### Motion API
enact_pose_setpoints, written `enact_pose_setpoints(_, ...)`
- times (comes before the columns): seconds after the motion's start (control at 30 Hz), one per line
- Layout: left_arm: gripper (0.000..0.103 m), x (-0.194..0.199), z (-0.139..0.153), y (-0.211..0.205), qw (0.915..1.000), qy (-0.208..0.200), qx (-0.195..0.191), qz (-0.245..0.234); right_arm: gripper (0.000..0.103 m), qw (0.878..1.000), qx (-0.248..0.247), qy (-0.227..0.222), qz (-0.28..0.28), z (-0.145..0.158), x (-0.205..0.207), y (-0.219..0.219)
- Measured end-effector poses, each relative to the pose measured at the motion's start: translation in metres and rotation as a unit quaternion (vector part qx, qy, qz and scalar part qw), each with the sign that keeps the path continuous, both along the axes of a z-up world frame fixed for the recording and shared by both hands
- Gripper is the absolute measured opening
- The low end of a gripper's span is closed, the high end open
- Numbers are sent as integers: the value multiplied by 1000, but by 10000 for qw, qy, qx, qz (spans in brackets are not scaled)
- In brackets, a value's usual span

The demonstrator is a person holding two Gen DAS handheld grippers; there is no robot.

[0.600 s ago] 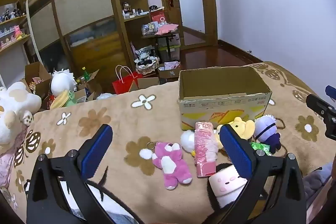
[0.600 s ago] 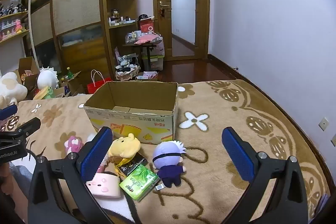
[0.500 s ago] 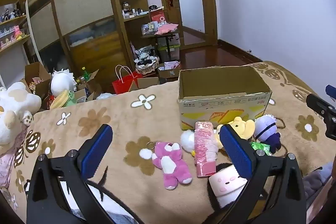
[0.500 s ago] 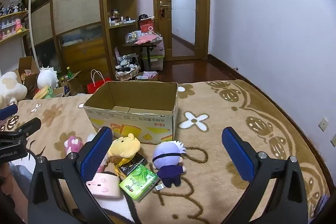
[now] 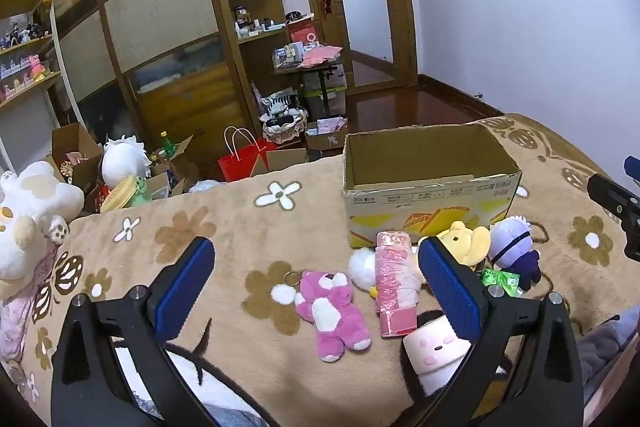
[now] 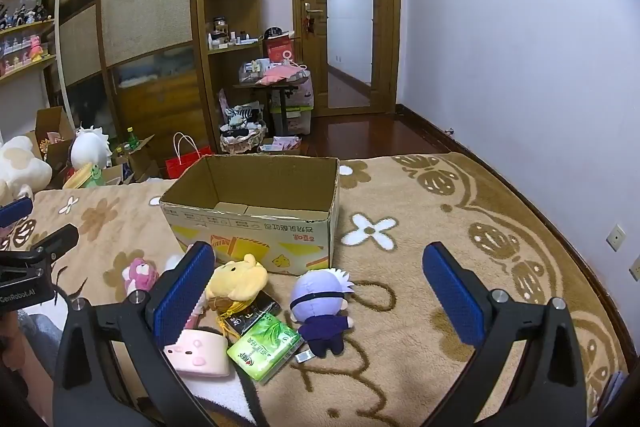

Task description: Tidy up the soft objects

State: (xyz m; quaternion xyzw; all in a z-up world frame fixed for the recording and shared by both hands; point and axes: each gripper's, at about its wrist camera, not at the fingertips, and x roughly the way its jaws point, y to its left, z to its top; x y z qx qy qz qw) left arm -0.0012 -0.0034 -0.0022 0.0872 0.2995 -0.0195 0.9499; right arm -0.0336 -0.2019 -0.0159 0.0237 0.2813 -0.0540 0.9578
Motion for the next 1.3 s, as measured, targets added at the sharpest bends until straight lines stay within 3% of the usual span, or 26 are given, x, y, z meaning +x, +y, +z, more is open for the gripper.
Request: enact_pose_setpoints(1.3,101,2,-2,6,9999,68,-40,77,103,10000,14,-12,8,0,0,-1)
